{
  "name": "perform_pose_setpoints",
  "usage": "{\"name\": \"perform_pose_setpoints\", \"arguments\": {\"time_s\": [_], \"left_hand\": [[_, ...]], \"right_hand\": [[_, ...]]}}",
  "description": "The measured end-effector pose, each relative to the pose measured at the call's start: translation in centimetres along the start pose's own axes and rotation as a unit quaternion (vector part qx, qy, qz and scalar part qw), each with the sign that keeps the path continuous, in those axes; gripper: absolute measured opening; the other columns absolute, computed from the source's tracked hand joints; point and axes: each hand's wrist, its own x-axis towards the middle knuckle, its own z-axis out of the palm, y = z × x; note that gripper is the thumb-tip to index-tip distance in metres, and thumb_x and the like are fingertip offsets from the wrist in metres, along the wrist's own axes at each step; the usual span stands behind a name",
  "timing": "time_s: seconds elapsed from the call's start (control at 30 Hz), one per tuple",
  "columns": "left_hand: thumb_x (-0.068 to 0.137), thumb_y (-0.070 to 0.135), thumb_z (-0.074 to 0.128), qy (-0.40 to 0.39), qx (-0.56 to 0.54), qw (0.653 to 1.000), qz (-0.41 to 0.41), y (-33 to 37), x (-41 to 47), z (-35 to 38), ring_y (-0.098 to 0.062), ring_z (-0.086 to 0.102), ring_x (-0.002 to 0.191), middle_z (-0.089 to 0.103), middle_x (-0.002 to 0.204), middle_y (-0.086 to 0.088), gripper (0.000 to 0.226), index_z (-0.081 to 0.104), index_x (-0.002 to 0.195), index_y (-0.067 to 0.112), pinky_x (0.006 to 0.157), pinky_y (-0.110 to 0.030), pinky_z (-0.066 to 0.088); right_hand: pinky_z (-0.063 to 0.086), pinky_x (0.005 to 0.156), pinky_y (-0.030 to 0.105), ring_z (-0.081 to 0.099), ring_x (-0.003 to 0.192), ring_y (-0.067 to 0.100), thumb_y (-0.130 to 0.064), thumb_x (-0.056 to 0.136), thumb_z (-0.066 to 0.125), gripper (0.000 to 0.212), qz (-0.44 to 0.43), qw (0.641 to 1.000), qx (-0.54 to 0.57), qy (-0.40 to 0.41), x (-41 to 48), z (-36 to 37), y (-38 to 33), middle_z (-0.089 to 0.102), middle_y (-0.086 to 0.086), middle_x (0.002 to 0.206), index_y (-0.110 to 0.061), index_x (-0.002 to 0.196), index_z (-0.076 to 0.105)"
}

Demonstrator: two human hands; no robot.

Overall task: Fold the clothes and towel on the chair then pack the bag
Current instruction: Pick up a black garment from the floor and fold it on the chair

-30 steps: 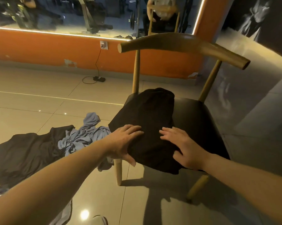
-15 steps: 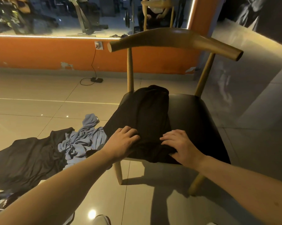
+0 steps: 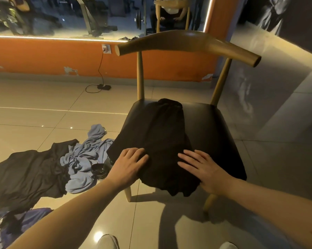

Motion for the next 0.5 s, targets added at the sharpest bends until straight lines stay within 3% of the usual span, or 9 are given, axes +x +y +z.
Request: {"name": "perform_pose_setpoints", "arguments": {"time_s": [0.13, 0.27, 0.37, 0.43, 0.5], "left_hand": [[0.064, 0.032, 0.096, 0.027, -0.041, 0.999, 0.017, -0.2, -0.2, -0.8, -0.032, 0.058, 0.121, 0.059, 0.134, -0.008, 0.078, 0.057, 0.132, 0.023, 0.098, -0.046, 0.053], [0.066, 0.019, 0.095, 0.057, -0.063, 0.996, 0.025, 0.2, -0.3, -1.4, -0.027, 0.062, 0.110, 0.065, 0.123, -0.005, 0.060, 0.068, 0.119, 0.024, 0.086, -0.038, 0.056], [0.079, 0.014, 0.085, 0.050, -0.118, 0.992, 0.012, 0.7, -0.1, -2.8, -0.023, 0.061, 0.109, 0.066, 0.119, 0.000, 0.040, 0.073, 0.117, 0.023, 0.084, -0.032, 0.055], [0.091, 0.016, 0.074, 0.016, -0.192, 0.981, -0.032, 1.1, 0.0, -4.3, -0.016, 0.055, 0.117, 0.062, 0.126, 0.004, 0.034, 0.069, 0.124, 0.024, 0.097, -0.031, 0.051], [0.092, 0.010, 0.067, -0.041, -0.303, 0.946, -0.107, 1.0, 0.6, -6.4, -0.011, 0.057, 0.112, 0.062, 0.119, 0.006, 0.034, 0.065, 0.123, 0.025, 0.099, -0.030, 0.050]], "right_hand": [[0.012, 0.126, 0.038, 0.022, 0.153, 0.014, -0.019, 0.091, 0.057, 0.041, 0.007, 0.990, 0.091, 0.108, 0.6, 0.0, -0.6, 0.047, -0.002, 0.154, -0.021, 0.132, 0.065], [0.021, 0.123, 0.034, 0.036, 0.144, -0.001, -0.015, 0.091, 0.071, 0.030, 0.039, 0.975, 0.176, 0.133, 0.2, -0.5, -1.4, 0.061, -0.008, 0.139, -0.020, 0.121, 0.072], [0.026, 0.116, 0.016, 0.039, 0.130, -0.016, -0.014, 0.093, 0.069, 0.033, 0.130, 0.945, 0.278, 0.110, 0.2, -3.1, -2.0, 0.065, -0.012, 0.130, -0.023, 0.124, 0.070], [0.046, 0.102, 0.019, 0.056, 0.112, -0.006, -0.013, 0.092, 0.069, 0.026, 0.193, 0.912, 0.358, 0.054, 0.8, -5.9, -1.9, 0.070, -0.013, 0.111, -0.026, 0.114, 0.073], [0.056, 0.090, 0.032, 0.067, 0.093, 0.004, -0.011, 0.091, 0.071, 0.015, 0.216, 0.875, 0.430, 0.043, 2.0, -8.6, -0.9, 0.073, -0.007, 0.094, -0.021, 0.102, 0.074]]}}
